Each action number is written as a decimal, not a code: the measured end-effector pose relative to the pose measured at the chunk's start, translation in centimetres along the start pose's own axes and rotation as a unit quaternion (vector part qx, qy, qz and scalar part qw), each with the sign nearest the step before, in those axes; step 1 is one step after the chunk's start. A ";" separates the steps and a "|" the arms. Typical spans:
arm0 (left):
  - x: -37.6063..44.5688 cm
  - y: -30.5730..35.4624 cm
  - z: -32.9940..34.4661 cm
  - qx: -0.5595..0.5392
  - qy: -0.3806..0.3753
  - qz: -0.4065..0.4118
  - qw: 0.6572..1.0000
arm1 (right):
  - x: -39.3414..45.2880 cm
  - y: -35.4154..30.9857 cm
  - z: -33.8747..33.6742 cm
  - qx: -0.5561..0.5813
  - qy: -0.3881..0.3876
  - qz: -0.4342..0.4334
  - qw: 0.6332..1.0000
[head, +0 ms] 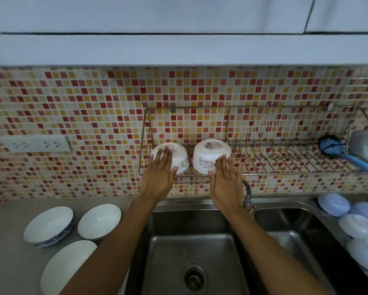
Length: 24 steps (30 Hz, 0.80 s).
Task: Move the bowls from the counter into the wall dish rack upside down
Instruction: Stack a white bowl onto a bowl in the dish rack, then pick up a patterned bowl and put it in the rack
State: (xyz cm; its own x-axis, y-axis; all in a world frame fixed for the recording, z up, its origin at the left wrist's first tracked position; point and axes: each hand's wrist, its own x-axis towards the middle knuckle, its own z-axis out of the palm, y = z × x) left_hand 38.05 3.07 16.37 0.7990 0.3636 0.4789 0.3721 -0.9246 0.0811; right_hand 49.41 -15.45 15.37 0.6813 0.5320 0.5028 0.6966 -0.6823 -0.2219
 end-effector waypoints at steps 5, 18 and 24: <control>-3.6 -1.0 0.2 -0.005 -0.007 0.004 1.000 | -2.4 -1.8 1.1 0.025 -0.002 0.003 1.000; -20.8 -11.9 0.4 -0.120 -0.061 -0.223 0.965 | -13.3 -15.2 8.6 0.180 -0.178 -0.111 0.961; -26.7 -19.6 0.2 -0.163 -0.041 -0.395 0.903 | -15.4 -24.0 12.0 0.273 -0.319 0.003 0.907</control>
State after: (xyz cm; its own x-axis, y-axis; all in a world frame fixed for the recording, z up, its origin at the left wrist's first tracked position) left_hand 9.49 11.51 1.77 0.3813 0.9197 0.0940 0.6932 -0.3517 0.6292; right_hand 24.88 -1.21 2.91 0.5551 0.8304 -0.0475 0.5812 -0.4281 -0.6920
